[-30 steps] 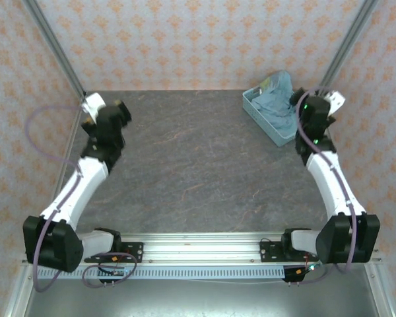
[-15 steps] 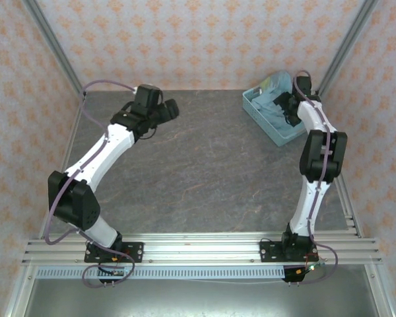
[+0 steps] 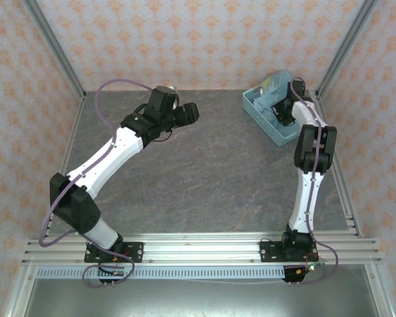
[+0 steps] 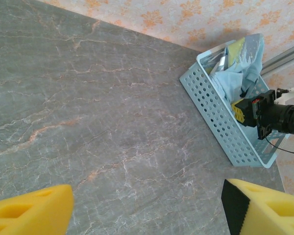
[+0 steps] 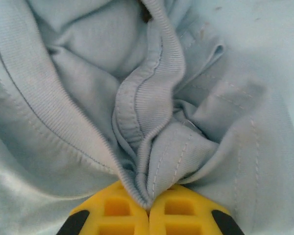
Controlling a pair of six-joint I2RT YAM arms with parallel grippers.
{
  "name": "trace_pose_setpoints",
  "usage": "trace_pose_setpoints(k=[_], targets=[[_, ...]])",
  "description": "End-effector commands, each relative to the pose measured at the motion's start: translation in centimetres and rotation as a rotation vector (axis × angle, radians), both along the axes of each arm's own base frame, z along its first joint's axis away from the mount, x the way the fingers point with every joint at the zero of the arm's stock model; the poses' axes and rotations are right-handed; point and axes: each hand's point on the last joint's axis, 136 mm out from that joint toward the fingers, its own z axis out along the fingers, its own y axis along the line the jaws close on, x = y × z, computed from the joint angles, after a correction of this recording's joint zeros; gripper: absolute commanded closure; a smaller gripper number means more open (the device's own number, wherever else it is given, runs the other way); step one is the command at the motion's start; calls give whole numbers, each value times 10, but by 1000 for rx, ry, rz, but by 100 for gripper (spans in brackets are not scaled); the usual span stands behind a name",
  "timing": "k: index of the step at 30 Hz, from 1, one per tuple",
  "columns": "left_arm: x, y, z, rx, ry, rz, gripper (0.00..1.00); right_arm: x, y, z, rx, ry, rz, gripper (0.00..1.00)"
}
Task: Fold and stack the t-shirts
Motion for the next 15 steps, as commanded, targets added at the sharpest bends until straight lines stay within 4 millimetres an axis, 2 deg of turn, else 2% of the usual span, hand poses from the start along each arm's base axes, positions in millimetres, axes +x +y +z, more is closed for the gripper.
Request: trace_pose_setpoints(k=[1, 5, 8, 12, 13, 15], targets=[[-8, 9, 25, -7, -42, 19, 21, 10, -20, 103, -130, -235, -52, 100], [-8, 13, 24, 18, -37, 34, 23, -3, -24, 208, -251, -406, -51, 100], [-6, 16, 24, 44, -35, 47, 23, -21, -11, 281, -330, -516, -17, 100], [-3, 28, 28, 84, -48, 95, 23, -53, 30, 360, -410, -650, 69, 100], [-2, 34, 30, 97, -49, 114, 23, -61, 43, 373, -421, -670, 98, 100], [-2, 49, 35, 127, -52, 166, 23, -81, 82, 397, -443, -713, 186, 100]])
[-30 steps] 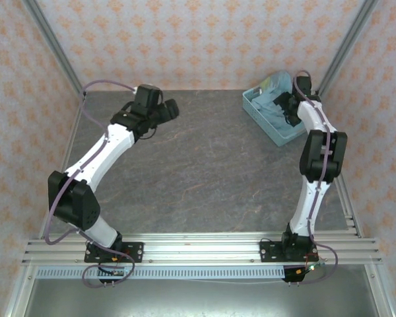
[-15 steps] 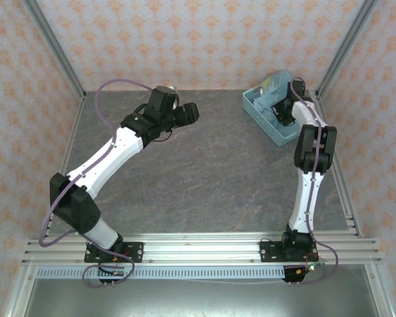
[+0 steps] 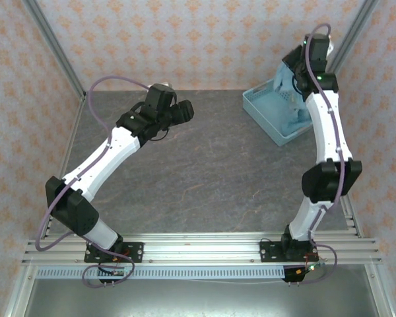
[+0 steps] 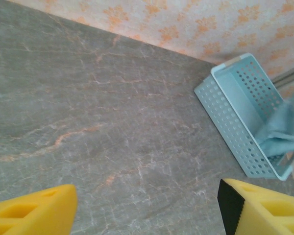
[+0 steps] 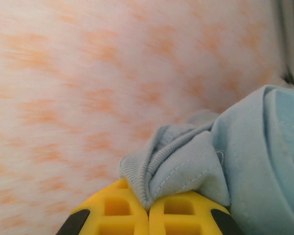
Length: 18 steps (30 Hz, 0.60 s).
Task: Fold and stack the t-shirts
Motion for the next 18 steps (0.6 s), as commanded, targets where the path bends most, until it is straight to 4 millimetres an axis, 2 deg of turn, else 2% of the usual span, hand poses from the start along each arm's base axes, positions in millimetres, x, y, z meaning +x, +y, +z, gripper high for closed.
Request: trace_pose_setpoints(k=[1, 3, 5, 7, 9, 11, 12, 13, 15, 16, 18], targets=[[-1, 35, 21, 75, -34, 109, 23, -40, 56, 43, -134, -48, 112, 100], [-4, 59, 26, 90, -35, 180, 22, -63, 106, 44, -171, -34, 217, 100], [-10, 81, 28, 96, -33, 246, 22, -84, 154, 28, -197, 8, 313, 100], [-17, 103, 25, 97, -19, 307, 20, -102, 203, -9, -215, 82, 411, 100], [-25, 123, 17, 91, 7, 354, 18, -116, 262, -66, -164, 190, 577, 97], [-35, 137, 8, 95, 39, 384, 16, -134, 315, -125, -129, 328, 744, 66], [-40, 142, 3, 97, 56, 388, 15, -145, 339, -150, -124, 398, 826, 54], [-43, 143, -1, 97, 70, 381, 14, -154, 355, -166, -130, 446, 891, 49], [-51, 143, -16, 97, 125, 353, 14, -164, 366, -185, -152, 509, 935, 42], [-54, 140, -25, 98, 156, 329, 14, -165, 364, -186, -143, 508, 932, 39], [-61, 130, -50, 89, 242, 277, 15, -157, 345, -187, -116, 498, 875, 34]])
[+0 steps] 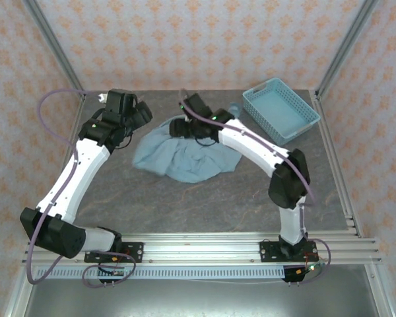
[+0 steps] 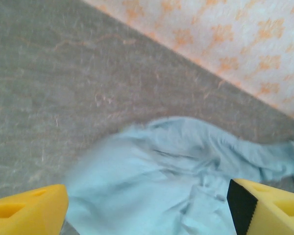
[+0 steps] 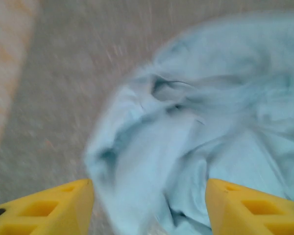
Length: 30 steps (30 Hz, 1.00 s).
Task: Fold and stack the t-shirts
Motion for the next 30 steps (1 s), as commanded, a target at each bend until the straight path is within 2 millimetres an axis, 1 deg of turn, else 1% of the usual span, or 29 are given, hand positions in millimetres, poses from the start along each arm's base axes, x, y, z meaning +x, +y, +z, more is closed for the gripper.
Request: trace_pose_setpoints(k=[1, 3, 5, 8, 10, 12, 15, 17, 19, 21, 22, 24, 25, 26, 28, 30], targets=[[-21, -13, -53, -38, 195, -73, 15, -1, -32, 31, 74, 2, -56, 33], [-26, -28, -78, -98, 268, -116, 16, 8, -61, 19, 76, 34, -130, 33], [-29, -43, -96, -135, 320, -149, 17, 16, -88, 6, 66, 63, -194, 33], [-32, -70, -117, -118, 393, -215, 16, 29, -129, -20, 33, 118, -303, 34], [-33, -84, -133, -71, 446, -245, 16, 39, -151, -42, 39, 172, -376, 35], [-33, -97, -153, -64, 505, -255, 16, 50, -165, -63, 68, 230, -438, 38], [-32, -119, -174, -91, 543, -269, 17, 63, -173, -83, 64, 265, -478, 38], [-33, -133, -186, -77, 572, -289, 17, 72, -172, -93, 49, 277, -481, 38], [-34, -140, -197, -38, 606, -300, 18, 81, -168, -101, 53, 293, -487, 38], [-38, -135, -213, 3, 649, -277, 28, 83, -163, -112, 57, 341, -495, 40], [-40, -130, -221, 18, 666, -255, 35, 81, -159, -118, 67, 373, -495, 42], [-43, -120, -229, 31, 679, -221, 48, 70, -153, -126, 73, 415, -494, 43], [-44, -116, -230, 25, 678, -208, 55, 61, -152, -128, 53, 432, -494, 43], [-44, -113, -225, 9, 662, -199, 59, 52, -153, -130, 35, 445, -493, 43], [-40, -107, -208, -28, 603, -186, 59, 32, -157, -137, 6, 479, -493, 44], [-34, -98, -185, -82, 542, -165, 54, 12, -164, -148, -17, 521, -505, 50]])
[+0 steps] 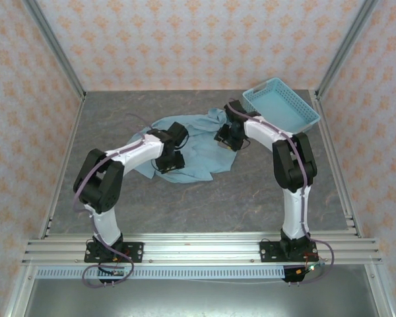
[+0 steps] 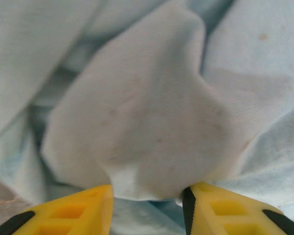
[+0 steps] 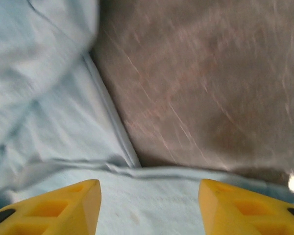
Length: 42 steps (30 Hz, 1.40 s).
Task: Fold and stack the t-shirts
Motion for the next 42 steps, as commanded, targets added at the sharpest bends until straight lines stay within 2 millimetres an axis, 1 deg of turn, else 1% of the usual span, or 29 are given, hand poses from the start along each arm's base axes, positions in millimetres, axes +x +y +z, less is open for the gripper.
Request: trace_pose_setpoints(k=[1, 2, 4, 6, 9, 10, 11, 13, 14, 16, 18, 21, 24, 29, 30, 32, 33, 36, 38, 40, 42], targets=[[19, 22, 54, -60, -150, 92, 49, -43, -11, -6, -27, 103, -18, 53], [25, 32, 64, -58, -171, 111, 44, -52, -16, -11, -44, 123, -17, 58], [40, 49, 74, -48, -184, 128, 37, -66, -25, -17, -74, 147, -7, 68], [59, 63, 74, -26, -169, 127, 36, -77, -33, -22, -95, 169, -4, 71], [92, 69, 73, 34, -168, 61, 34, -88, -48, -28, -140, 203, -1, 83], [104, 69, 72, 55, -171, 31, 32, -90, -55, -30, -159, 210, -7, 88], [115, 67, 64, 80, -158, -15, 31, -89, -62, -30, -172, 206, -13, 92], [129, 69, 56, 140, -140, -80, 29, -86, -74, -29, -189, 198, -28, 99], [135, 71, 51, 174, -127, -107, 29, -82, -79, -27, -196, 188, -31, 100], [143, 69, 42, 201, -109, -160, 29, -75, -86, -22, -209, 174, -30, 100], [145, 70, 33, 244, -84, -208, 29, -68, -87, -18, -207, 168, -23, 100], [142, 76, 29, 315, -53, -239, 29, -58, -88, -11, -219, 158, -8, 100], [136, 72, 36, 318, -87, -256, 28, -52, -90, -8, -241, 150, -1, 100], [119, 49, 53, 308, -158, -376, 25, -45, -94, -9, -260, 155, -1, 100], [115, 47, 52, 317, -152, -399, 25, -44, -94, -9, -258, 156, -3, 100], [108, 53, 44, 360, -106, -419, 25, -42, -95, -6, -264, 156, 5, 100], [106, 57, 39, 381, -84, -425, 26, -42, -96, -4, -269, 154, 7, 97], [104, 64, 20, 413, -39, -442, 28, -45, -95, 6, -260, 138, -3, 77], [106, 66, 9, 415, -23, -444, 34, -50, -90, 17, -254, 112, 5, 63], [108, 69, 2, 428, -11, -443, 41, -56, -77, 26, -244, 90, 31, 55], [111, 71, 0, 431, -19, -432, 51, -63, -54, 32, -211, 75, 77, 52]])
